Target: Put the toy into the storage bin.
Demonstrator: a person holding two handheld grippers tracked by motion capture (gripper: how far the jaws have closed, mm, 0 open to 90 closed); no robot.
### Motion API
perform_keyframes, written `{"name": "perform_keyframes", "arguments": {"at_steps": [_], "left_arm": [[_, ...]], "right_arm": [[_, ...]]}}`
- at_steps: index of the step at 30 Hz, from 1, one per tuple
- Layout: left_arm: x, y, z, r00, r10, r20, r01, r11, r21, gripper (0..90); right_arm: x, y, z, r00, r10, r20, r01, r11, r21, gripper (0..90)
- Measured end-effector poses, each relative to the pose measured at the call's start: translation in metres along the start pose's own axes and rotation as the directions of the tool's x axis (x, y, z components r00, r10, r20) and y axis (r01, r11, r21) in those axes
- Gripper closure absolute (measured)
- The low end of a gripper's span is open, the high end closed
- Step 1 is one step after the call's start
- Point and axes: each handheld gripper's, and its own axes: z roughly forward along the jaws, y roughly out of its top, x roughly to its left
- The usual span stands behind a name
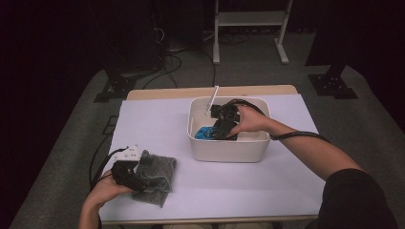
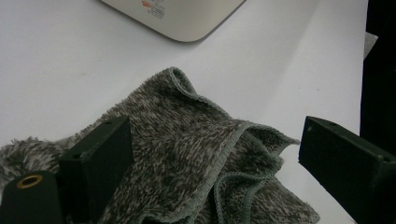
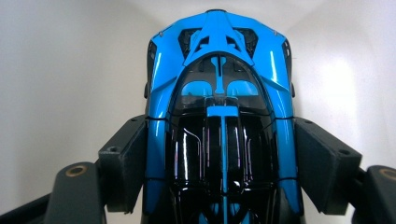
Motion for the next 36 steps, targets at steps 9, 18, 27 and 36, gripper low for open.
{"name": "perform_keyframes", "arguments": {"at_steps": [9,18,27,36], "left_arm": [[0.0,0.0,0.0,1.0,0.002,0.001,-0.002,1.0,0.0,9.1],[0.0,0.0,-0.001,1.0,0.005,0.003,-0.005,1.0,0.001,9.1],[0.0,0.0,-0.001,1.0,0.007,0.003,-0.007,1.0,0.002,9.1],[-0.001,0.0,-0.002,1.0,0.006,0.0,-0.006,1.0,0.003,9.1]], "right_arm": [[-0.002,0.0,0.004,1.0,0.005,-0.008,-0.005,1.0,0.02,24.9],[-0.003,0.001,0.01,0.9998,0.006,-0.02,-0.005,0.999,0.048,24.9],[-0.005,0.001,0.015,0.9995,0.012,-0.029,-0.01,0.998,0.069,24.9],[-0.002,0.001,0.02,0.9997,-0.01,-0.022,0.012,0.993,0.12,26.3]]}}
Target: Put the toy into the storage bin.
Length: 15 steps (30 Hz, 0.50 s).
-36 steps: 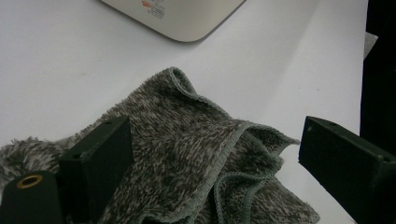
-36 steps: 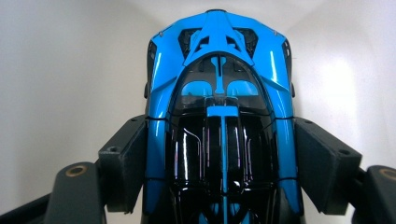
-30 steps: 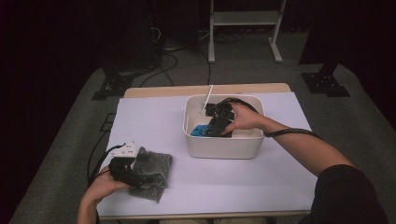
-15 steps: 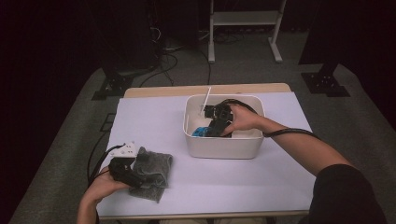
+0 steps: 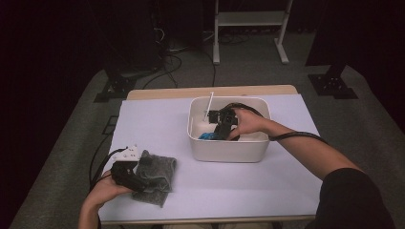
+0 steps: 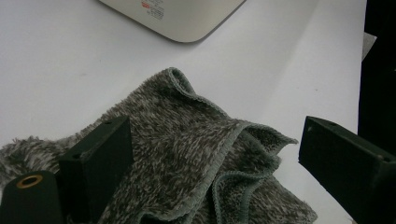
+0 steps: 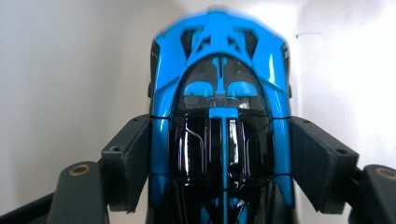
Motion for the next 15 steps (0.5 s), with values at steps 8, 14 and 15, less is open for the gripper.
{"name": "perform_keyframes", "arguments": {"at_steps": [8,14,15], "left_arm": [[0.0,-0.001,-0.002,1.0,-0.004,-0.006,0.004,1.0,-0.004,9.1],[0.0,-0.001,-0.001,1.0,-0.004,-0.002,0.004,1.0,-0.001,9.1],[-0.001,-0.001,-0.001,1.0,-0.002,-0.002,0.002,1.0,0.001,9.1]], "right_arm": [[0.002,0.003,0.011,0.9999,-0.011,0.002,0.011,0.997,0.074,25.8],[0.001,0.004,-0.001,0.9999,0.004,0.014,-0.005,1.0,0.026,20.1],[0.0,0.004,-0.002,0.9999,0.007,0.011,-0.008,1.0,0.027,20.2]]}}
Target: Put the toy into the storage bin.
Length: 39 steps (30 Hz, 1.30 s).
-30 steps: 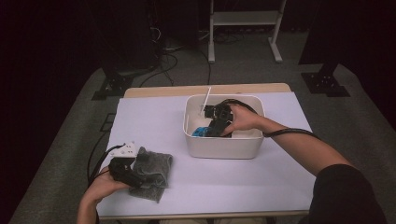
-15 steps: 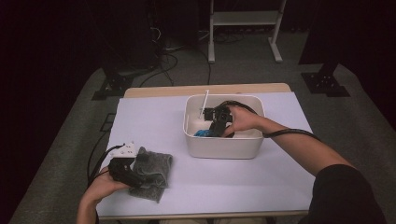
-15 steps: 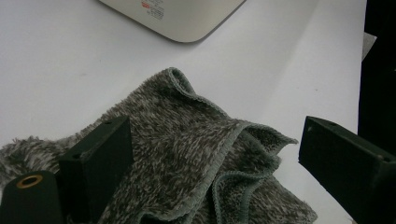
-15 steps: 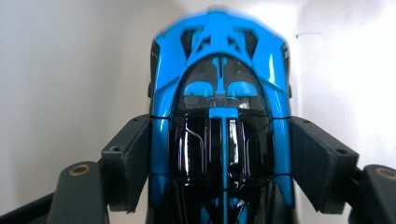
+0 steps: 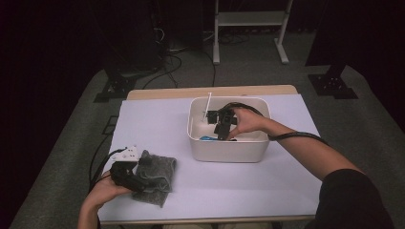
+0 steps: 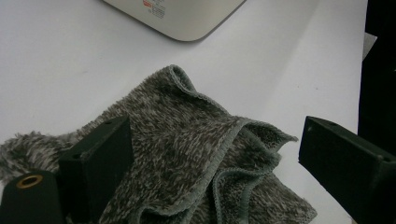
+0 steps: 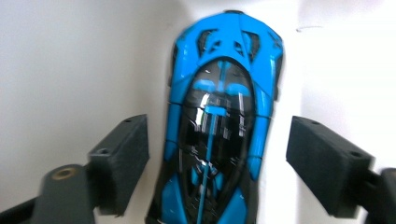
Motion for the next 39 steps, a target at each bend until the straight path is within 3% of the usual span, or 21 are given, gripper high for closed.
{"name": "perform_keyframes", "arguments": {"at_steps": [9,12,18,27,31,34,39], "left_arm": [[-0.001,0.001,0.0,1.0,0.001,-0.004,-0.001,1.0,-0.002,9.1],[-0.001,0.001,0.0,1.0,-0.001,-0.003,0.001,1.0,-0.007,9.1],[-0.003,0.001,0.001,1.0,0.0,-0.003,0.0,1.0,-0.002,8.3],[-0.005,0.004,-0.002,0.9999,0.008,-0.01,-0.008,0.9998,-0.018,8.1],[-0.007,0.005,-0.004,0.9999,0.009,-0.014,-0.01,0.9997,-0.024,6.6],[-0.008,0.006,-0.005,0.9997,0.015,-0.019,-0.015,0.9996,-0.023,6.7],[-0.009,0.005,-0.005,0.9997,0.015,-0.019,-0.016,0.9996,-0.024,6.6]], "right_arm": [[0.001,-0.009,-0.023,0.9995,0.033,0.0,-0.033,0.996,-0.081,24.1],[0.0,-0.014,-0.037,0.9989,0.045,-0.012,-0.046,0.989,-0.141,25.4],[0.006,-0.026,-0.062,0.9974,0.071,0.0,-0.07,0.975,-0.21,26.6],[0.021,-0.039,-0.086,0.9962,0.085,0.018,-0.078,0.966,-0.248,27.4],[0.027,-0.045,-0.098,0.9949,0.095,0.032,-0.082,0.956,-0.282,27.4],[0.032,-0.05,-0.105,0.9943,0.094,0.049,-0.077,0.958,-0.277,28.6],[0.038,-0.06,-0.117,0.9922,0.109,0.06,-0.087,0.95,-0.3,28.5]]}}
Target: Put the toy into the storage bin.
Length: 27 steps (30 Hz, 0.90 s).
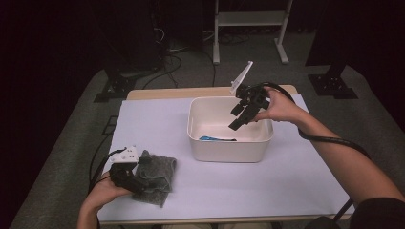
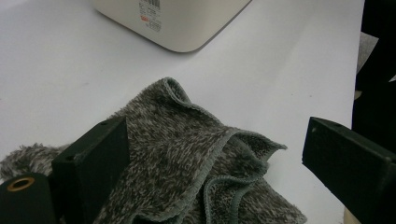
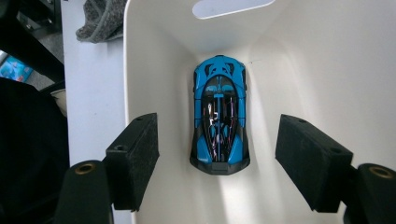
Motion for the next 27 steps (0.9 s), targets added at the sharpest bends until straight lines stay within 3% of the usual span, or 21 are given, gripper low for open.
{"name": "perform_keyframes", "arguments": {"at_steps": [14,27], "left_arm": [[0.0,0.0,0.002,1.0,0.0,0.009,0.0,1.0,0.0,6.6],[0.001,-0.002,0.007,0.9997,-0.006,0.025,0.006,1.0,0.007,6.6]], "right_arm": [[0.009,-0.031,-0.04,0.9971,0.057,0.05,-0.053,0.996,-0.073,29.2],[0.019,-0.063,-0.062,0.9915,0.098,0.086,-0.088,0.99,-0.112,31.4]]}}
